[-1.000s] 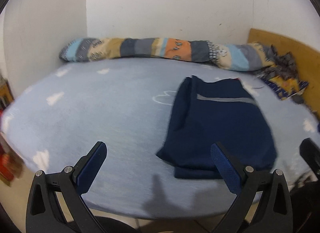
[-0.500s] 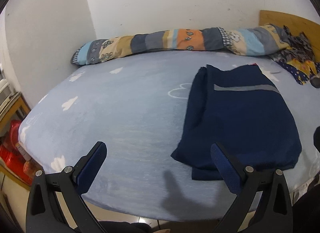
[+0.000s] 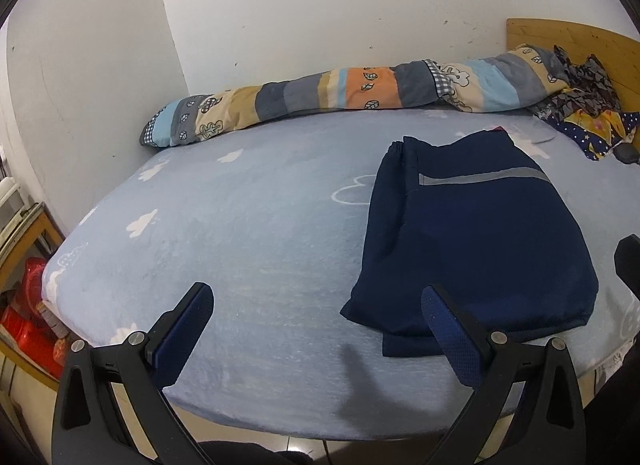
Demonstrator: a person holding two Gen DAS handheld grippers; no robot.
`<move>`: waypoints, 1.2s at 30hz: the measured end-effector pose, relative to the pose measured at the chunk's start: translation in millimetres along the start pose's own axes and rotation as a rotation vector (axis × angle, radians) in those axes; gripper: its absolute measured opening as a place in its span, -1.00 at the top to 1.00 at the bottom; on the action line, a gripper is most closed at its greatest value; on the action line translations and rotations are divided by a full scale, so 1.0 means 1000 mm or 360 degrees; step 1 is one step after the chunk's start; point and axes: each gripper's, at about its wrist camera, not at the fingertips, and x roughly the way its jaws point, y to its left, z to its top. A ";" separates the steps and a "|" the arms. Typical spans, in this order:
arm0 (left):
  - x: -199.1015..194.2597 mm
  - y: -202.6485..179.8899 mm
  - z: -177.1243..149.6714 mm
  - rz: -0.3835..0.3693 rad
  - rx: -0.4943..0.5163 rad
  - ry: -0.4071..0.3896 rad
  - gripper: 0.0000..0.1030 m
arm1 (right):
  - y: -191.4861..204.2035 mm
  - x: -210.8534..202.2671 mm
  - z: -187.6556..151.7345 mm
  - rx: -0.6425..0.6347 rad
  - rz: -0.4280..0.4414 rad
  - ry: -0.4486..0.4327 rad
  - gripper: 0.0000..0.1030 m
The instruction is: Fold large clothes
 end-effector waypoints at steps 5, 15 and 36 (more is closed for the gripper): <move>-0.002 -0.002 -0.001 -0.0002 -0.0001 -0.0001 -1.00 | 0.001 0.001 0.000 -0.0003 -0.0005 0.0007 -0.99; -0.003 -0.002 -0.002 -0.0013 0.0004 -0.0006 -1.00 | 0.003 0.003 -0.002 -0.0015 -0.0006 0.0013 -0.99; -0.002 0.002 -0.002 -0.0027 0.0003 -0.0009 -1.00 | 0.001 0.005 -0.003 -0.0038 -0.0009 0.0033 -0.99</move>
